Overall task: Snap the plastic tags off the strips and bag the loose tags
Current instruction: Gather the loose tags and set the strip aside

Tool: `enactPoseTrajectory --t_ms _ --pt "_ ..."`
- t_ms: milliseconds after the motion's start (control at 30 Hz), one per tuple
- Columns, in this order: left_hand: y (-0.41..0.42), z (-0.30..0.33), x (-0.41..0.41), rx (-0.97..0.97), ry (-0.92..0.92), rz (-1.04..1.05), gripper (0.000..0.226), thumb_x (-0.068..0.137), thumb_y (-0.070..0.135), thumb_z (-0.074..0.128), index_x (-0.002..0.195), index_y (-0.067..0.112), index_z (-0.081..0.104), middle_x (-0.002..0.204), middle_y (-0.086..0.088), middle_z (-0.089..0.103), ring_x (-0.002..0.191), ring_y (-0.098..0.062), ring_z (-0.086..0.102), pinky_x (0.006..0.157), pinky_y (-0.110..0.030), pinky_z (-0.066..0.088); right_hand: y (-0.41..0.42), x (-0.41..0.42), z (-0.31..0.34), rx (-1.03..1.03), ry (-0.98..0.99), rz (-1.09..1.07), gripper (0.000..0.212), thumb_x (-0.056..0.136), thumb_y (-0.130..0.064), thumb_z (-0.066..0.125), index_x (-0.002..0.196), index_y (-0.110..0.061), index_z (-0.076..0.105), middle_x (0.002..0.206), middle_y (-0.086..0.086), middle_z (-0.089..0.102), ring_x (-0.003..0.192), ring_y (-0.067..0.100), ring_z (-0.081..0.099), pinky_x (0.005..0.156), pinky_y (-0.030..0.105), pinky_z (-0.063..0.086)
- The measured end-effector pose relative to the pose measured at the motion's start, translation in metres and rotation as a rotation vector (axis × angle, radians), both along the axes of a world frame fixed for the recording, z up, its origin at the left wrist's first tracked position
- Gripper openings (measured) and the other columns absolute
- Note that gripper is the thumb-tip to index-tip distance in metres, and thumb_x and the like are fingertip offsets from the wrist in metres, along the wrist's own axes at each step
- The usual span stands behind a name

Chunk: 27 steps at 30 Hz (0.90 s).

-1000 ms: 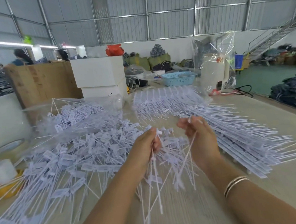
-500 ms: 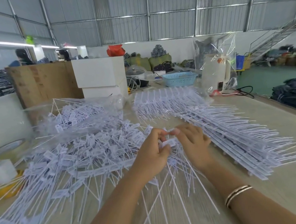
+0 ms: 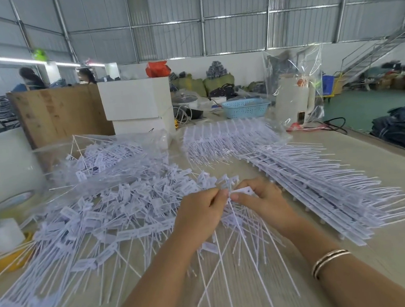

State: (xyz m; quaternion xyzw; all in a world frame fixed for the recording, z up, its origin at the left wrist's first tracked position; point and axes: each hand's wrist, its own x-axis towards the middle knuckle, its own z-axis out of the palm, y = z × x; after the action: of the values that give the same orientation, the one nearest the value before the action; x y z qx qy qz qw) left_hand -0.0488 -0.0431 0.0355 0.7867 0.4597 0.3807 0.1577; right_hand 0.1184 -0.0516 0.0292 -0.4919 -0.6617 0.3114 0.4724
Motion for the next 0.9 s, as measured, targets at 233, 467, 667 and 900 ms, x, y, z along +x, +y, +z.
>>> enactPoseTrajectory --t_ms 233,467,667,900 --pt "0.003 0.003 0.005 -0.174 -0.28 -0.109 0.037 0.099 0.031 0.041 0.066 0.027 0.056 0.054 0.014 0.054 0.049 0.006 0.048 0.053 -0.009 0.037 -0.002 -0.008 0.003 0.171 0.171 0.017 0.009 0.084 -0.025 0.068 0.076 -0.03 0.069 0.086 0.007 0.066 0.093 0.028 0.061 0.096 0.057 0.04" --pt "-0.003 0.008 0.009 -0.208 -0.477 -0.174 0.038 0.1 0.034 0.037 0.072 0.019 0.057 0.054 0.017 0.052 0.054 0.002 0.047 0.054 -0.006 0.036 -0.006 -0.022 0.006 0.216 0.48 0.123 0.02 0.09 -0.02 0.06 0.089 0.0 0.062 0.072 0.019 0.067 0.075 0.033 0.066 0.08 0.041 0.052" --pt "-0.006 0.01 0.011 -0.172 -0.487 -0.202 0.038 0.101 0.031 0.036 0.069 0.019 0.052 0.055 0.015 0.05 0.051 0.006 0.045 0.054 -0.004 0.034 -0.003 -0.028 0.004 0.153 0.629 0.15 0.012 0.085 -0.025 0.063 0.078 -0.016 0.066 0.067 0.014 0.064 0.075 0.026 0.063 0.084 0.042 0.046" --pt "-0.003 0.005 0.01 -0.172 -0.467 -0.177 0.04 0.1 0.038 0.034 0.069 0.019 0.052 0.061 0.012 0.053 0.057 0.004 0.049 0.056 -0.003 0.035 0.003 -0.025 0.002 0.072 0.727 0.096 0.017 0.091 -0.018 0.057 0.076 -0.012 0.064 0.066 0.013 0.063 0.076 0.026 0.065 0.097 0.048 0.04"
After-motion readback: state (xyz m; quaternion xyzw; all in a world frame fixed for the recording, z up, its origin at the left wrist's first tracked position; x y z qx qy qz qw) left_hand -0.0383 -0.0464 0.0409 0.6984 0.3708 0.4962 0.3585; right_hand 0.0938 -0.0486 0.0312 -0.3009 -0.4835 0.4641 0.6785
